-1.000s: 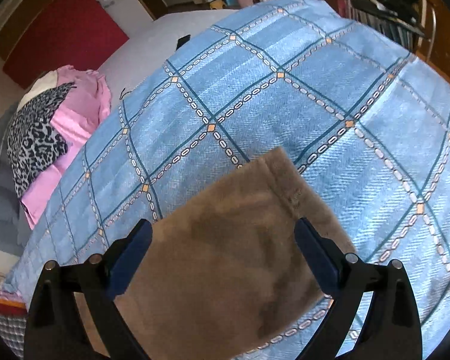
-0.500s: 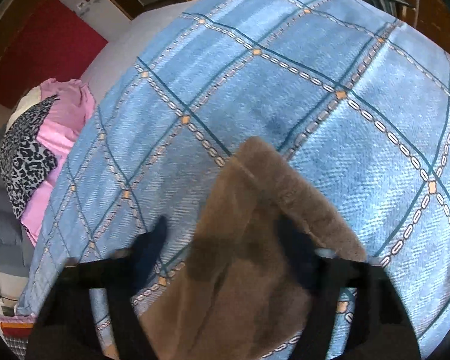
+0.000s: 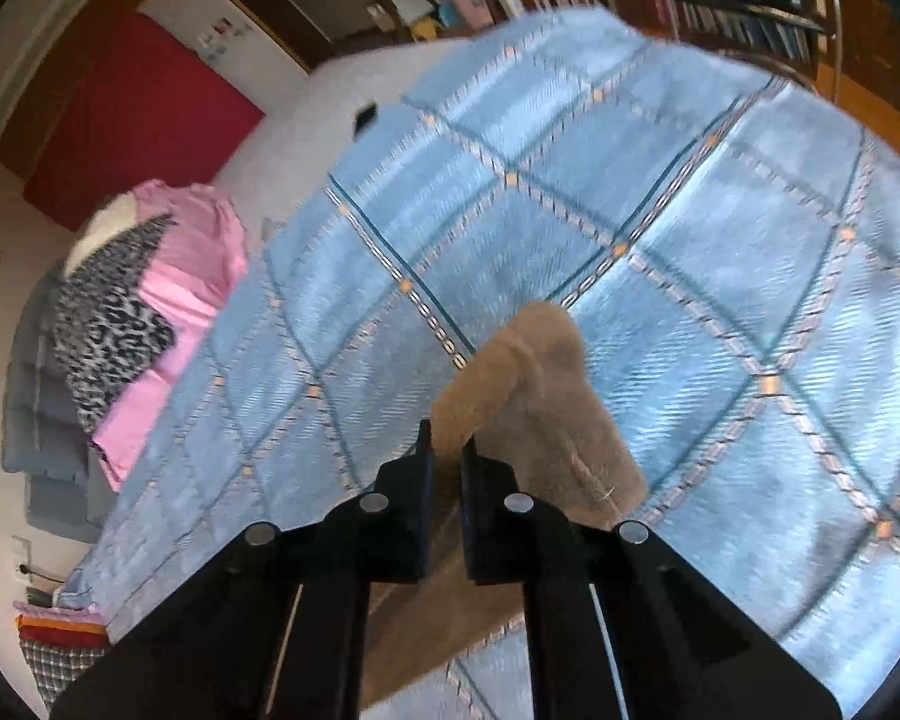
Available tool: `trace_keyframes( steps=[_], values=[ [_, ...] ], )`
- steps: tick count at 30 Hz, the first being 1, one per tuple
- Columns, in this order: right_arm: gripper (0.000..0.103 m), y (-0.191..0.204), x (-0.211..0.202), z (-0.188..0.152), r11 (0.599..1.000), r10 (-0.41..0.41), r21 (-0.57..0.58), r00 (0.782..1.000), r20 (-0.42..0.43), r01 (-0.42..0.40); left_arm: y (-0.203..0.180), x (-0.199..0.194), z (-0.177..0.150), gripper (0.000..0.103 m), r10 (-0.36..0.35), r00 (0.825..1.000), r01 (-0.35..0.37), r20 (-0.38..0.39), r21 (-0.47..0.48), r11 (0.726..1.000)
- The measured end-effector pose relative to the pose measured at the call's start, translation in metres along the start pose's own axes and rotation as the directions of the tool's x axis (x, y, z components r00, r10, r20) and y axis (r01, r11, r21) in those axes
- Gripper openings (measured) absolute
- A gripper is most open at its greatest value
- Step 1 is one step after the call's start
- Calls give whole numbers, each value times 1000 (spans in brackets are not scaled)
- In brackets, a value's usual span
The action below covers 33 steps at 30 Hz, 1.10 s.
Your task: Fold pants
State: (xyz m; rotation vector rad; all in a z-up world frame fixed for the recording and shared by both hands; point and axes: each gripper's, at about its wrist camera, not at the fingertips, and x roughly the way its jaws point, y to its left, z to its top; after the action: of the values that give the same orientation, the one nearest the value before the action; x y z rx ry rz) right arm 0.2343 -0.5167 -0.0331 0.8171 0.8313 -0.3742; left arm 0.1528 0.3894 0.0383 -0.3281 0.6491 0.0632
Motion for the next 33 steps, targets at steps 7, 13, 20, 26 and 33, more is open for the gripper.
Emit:
trace_keyframes(
  steps=[7,13,20,26,33],
  values=[
    [6,-29,-90,-27,999,36,-9,997,67,-35,18,-23,-14,34,-43,999,44,25,-41,998],
    [6,-60,-159,-73,999,51,-11,990,130,-50,37,-48,-30,34,-74,996,77,46,-64,995],
    [6,-96,-216,-139,998,55,-13,985,162,-53,57,-71,-51,34,-85,995,88,44,-72,994],
    [6,-127,-237,-197,1000,15,-10,986,167,-13,73,-82,-76,34,-80,997,81,19,-77,994],
    [6,-164,-227,-248,999,-41,21,992,122,39,90,-80,-103,34,-28,999,26,-26,-66,998]
  ],
)
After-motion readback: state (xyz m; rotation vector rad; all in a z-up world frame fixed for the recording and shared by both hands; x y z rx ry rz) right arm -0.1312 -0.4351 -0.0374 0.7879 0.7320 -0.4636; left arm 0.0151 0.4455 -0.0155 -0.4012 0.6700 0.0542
